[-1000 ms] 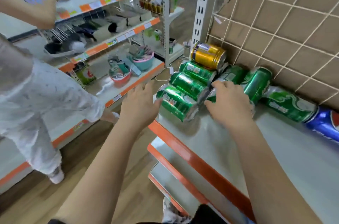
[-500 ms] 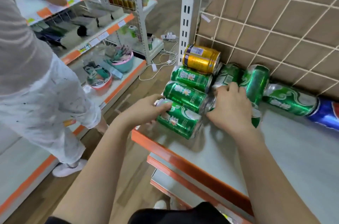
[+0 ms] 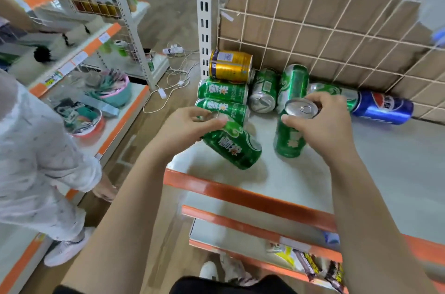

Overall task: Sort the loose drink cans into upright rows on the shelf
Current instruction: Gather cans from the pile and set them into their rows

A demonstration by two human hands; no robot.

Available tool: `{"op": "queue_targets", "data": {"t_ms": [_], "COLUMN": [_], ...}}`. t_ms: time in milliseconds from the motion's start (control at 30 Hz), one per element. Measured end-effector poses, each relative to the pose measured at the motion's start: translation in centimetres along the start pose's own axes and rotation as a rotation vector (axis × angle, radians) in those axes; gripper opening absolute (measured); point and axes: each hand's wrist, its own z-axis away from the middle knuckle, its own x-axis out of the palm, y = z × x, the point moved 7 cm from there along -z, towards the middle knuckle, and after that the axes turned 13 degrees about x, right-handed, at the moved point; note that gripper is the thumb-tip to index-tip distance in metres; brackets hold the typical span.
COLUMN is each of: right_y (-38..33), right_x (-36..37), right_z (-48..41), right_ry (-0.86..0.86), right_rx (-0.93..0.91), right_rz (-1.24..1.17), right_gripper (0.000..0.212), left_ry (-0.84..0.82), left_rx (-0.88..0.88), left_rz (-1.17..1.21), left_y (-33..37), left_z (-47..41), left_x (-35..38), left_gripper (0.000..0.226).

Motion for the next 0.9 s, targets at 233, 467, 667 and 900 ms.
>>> {"op": "queue_targets", "data": {"t_ms": [233,467,667,900], "right_y": [3.4,8.0,14.5,24.8], "right_x": [-3.7,-10.4,-19.1,-30.7], "right_z": [2.3,3.9,5.4,6.8], "right_ry": [0.147,0.243,0.247,0.197], "right_rx": [0.094,0.118,0.111,0.140], "right_rz": [-0.139,-0.132,-0.053,0.064], "right_gripper": [0.064,0.055,0.051,0.055], "left_ry": [0.142,0.095,0.025,-0.111], "left_rx": [0.330,0.560,0.695,0.797], "left_rz": [-0.578,-0.644,-0.558,-0.566], "left_y": [6.8,12.2,19.5,27.8], "left_z": [-0.1,1.0,3.2,6.7], "left_x": [2.2,9.3,20.3,35.7], "left_gripper": [0.057,0.050,0.061,0.057]}}
